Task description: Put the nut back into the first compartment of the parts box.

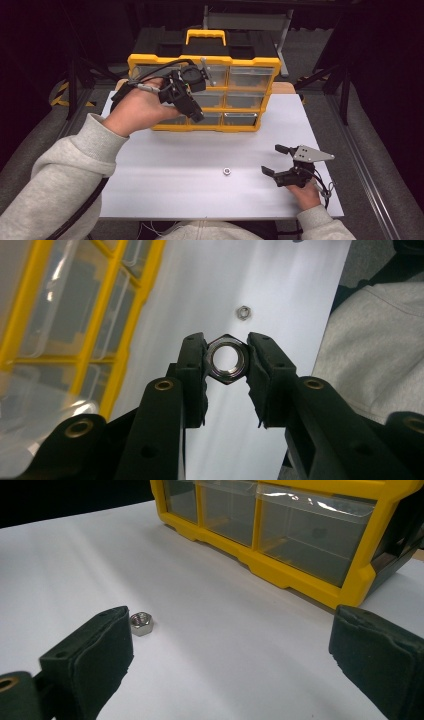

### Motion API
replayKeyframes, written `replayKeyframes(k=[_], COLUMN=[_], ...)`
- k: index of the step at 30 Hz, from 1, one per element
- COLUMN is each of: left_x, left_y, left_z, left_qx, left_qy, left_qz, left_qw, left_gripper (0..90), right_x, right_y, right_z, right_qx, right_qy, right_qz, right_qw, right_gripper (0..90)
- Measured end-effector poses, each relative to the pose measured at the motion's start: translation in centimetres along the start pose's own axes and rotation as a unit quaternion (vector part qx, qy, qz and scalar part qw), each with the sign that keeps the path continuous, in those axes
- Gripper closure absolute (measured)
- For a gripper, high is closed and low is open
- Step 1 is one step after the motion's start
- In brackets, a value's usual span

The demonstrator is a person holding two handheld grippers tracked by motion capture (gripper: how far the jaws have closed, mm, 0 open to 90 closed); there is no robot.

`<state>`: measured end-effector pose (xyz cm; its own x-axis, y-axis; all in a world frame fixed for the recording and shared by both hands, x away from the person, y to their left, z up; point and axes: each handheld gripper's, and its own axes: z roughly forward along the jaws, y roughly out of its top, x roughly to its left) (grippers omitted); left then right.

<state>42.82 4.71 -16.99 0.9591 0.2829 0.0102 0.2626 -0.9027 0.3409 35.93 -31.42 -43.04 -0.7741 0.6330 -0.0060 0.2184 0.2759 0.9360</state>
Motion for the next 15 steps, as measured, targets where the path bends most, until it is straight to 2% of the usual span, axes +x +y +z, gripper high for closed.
replayKeyframes(k=[5,7,9,15], left_x=[0.5,0.6,1.0,2.0], left_y=[-0.3,-0.4,-0.8,-1.3], left_z=[-1.8,-2.3,-3.7,-4.8], left_qx=[-0.006,-0.012,-0.025,-0.023], left_qy=[0.014,0.018,0.027,0.039], left_qz=[-0.014,-0.018,-0.027,-0.048], left_qw=[0.9998,0.9996,0.9990,0.9978], left_gripper=[69.6,69.6,69.6,69.6], right_x=[0.0,0.0,0.0,0.1], right_y=[0.0,0.0,0.0,0.1], right_z=[0.1,0.1,0.0,0.0], right_qx=[-0.001,-0.001,-0.002,-0.002], right_qy=[0.000,0.001,0.001,0.003], right_qz=[0.000,0.000,0.000,0.000], right_qw=[1.0000,1.0000,1.0000,1.0000], right_gripper=[4.5,4.5,4.5,4.5])
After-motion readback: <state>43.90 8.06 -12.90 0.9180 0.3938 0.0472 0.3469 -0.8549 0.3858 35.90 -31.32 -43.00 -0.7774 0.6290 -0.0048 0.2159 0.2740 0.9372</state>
